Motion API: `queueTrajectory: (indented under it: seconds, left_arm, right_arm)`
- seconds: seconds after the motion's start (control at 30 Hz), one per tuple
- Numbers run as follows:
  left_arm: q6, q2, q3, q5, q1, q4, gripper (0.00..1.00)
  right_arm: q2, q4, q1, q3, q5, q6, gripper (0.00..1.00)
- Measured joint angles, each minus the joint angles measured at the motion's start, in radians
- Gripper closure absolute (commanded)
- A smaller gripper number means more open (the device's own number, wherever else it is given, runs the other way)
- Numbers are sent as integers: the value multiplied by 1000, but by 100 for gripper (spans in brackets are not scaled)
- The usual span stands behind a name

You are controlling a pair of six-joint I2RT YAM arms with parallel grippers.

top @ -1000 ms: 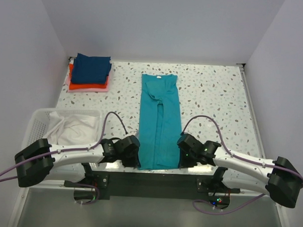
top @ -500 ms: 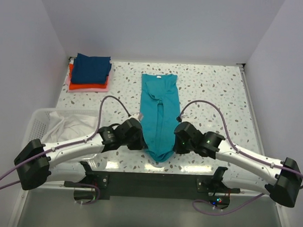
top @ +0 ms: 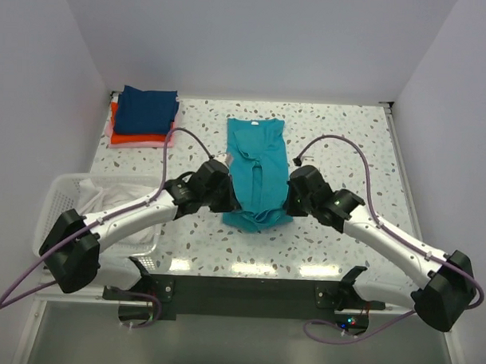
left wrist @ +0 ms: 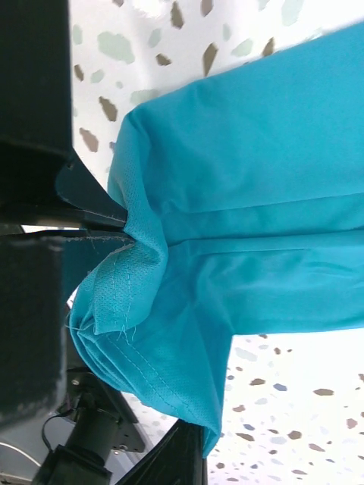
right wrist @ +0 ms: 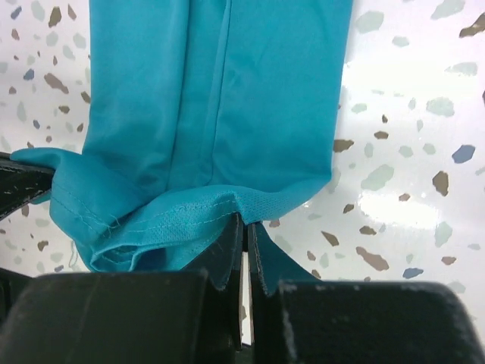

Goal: Fold and stack the t-shirts
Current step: Fold the tshirt

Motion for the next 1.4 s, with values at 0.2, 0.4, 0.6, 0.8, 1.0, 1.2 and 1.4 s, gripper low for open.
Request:
queueTrajectory:
  seconds: [0.2,0.4,0.6,0.8,1.0,1.2,1.4]
  left_arm:
    - [45,66,66,19,75,0,100]
    - [85,124,129,29,144,-2,100]
    - [119,192,211,30,184,-8,100]
    - [145,252,261,42,219,-10,100]
    - [164,304,306,66,259,-12,100]
    - [182,373,346,101,298,-11,100]
    - [201,448,381,127,326,-10,100]
  right_arm:
    - [63,29,-61,65,-20,-48,100]
    - [130,55,-127,118,-47,-87,100]
    - [206,79,-167,165,-81,-111,100]
    - [257,94,-216,212,-119,-130,100]
    - [320,103,-263,256,-155,-148,100]
    - [406,121,-301,301,-204,-166,100]
    - [493,133,-322,348,-233,-175,100]
